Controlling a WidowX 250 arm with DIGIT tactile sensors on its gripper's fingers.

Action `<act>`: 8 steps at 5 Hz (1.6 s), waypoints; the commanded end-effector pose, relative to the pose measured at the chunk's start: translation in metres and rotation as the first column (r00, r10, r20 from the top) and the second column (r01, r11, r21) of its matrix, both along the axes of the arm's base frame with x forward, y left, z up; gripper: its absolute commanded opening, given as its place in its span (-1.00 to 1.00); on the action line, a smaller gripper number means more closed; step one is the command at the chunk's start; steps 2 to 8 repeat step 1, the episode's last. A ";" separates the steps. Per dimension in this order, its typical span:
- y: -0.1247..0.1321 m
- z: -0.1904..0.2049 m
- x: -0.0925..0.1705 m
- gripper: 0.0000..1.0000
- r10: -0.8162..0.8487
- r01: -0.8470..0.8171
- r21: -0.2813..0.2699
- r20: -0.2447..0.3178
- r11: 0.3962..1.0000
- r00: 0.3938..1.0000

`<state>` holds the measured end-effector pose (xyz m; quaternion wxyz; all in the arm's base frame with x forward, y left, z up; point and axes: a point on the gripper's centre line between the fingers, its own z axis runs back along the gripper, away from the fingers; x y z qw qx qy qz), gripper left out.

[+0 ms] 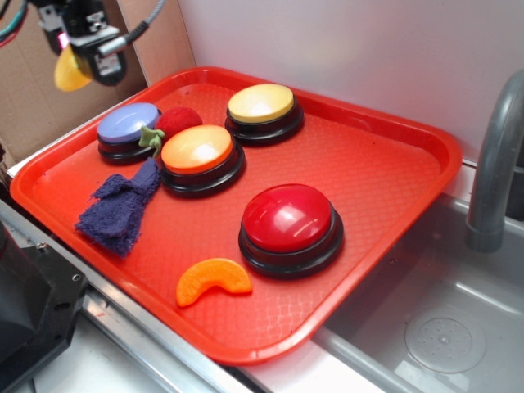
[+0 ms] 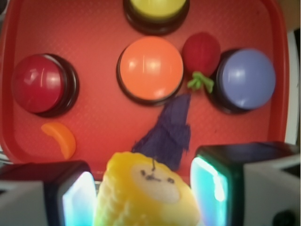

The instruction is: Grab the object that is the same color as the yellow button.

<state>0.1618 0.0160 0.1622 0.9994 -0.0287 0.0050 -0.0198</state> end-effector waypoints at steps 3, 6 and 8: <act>-0.012 0.013 -0.008 -1.00 0.105 -0.105 0.034 0.012 0.994 0.994; -0.012 0.013 -0.008 -1.00 0.105 -0.105 0.034 0.012 0.994 0.994; -0.012 0.013 -0.008 -1.00 0.105 -0.105 0.034 0.012 0.994 0.994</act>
